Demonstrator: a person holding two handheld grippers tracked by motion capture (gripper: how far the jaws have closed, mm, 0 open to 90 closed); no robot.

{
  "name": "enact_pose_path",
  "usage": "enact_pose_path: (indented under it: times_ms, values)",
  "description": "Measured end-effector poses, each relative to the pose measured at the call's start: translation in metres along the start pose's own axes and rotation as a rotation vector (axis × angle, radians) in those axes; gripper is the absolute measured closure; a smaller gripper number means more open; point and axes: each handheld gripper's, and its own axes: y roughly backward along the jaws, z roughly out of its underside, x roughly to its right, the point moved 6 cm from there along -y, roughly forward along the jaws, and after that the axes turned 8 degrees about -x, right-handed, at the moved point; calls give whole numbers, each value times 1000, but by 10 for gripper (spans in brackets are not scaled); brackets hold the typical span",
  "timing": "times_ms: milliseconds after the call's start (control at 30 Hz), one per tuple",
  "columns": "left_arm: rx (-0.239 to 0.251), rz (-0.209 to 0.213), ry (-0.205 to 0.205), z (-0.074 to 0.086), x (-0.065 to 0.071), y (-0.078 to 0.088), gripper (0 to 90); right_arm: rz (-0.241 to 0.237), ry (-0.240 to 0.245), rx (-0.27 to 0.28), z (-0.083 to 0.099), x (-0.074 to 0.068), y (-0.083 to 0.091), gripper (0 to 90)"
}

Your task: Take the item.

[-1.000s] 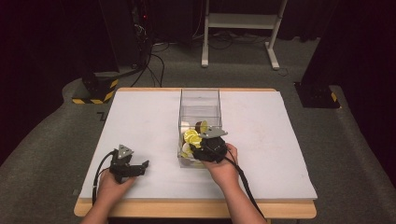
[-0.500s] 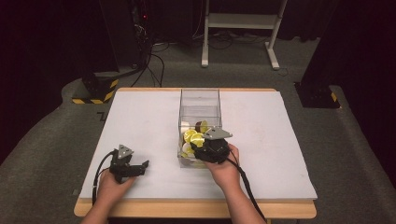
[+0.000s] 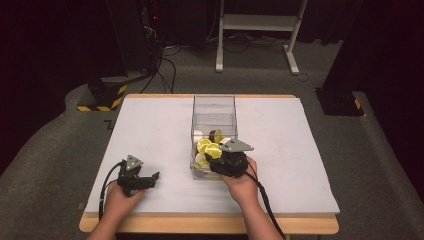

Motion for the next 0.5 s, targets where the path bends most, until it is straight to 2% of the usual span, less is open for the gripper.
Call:
enact_pose_path:
  times_ms: [333, 433, 500]
  values:
    - [-7, -2, -9, 0, -1, 0, 144, 16, 35, 14, -1, 0, 8, 381]
    - [-6, -2, -7, 0, 0, 0, 144, 4, 4, 39, 0, 4, 14, 381]
    - [-6, -2, -9, 0, -1, 0, 144, 7, 7, 42, 0, 4, 15, 381]
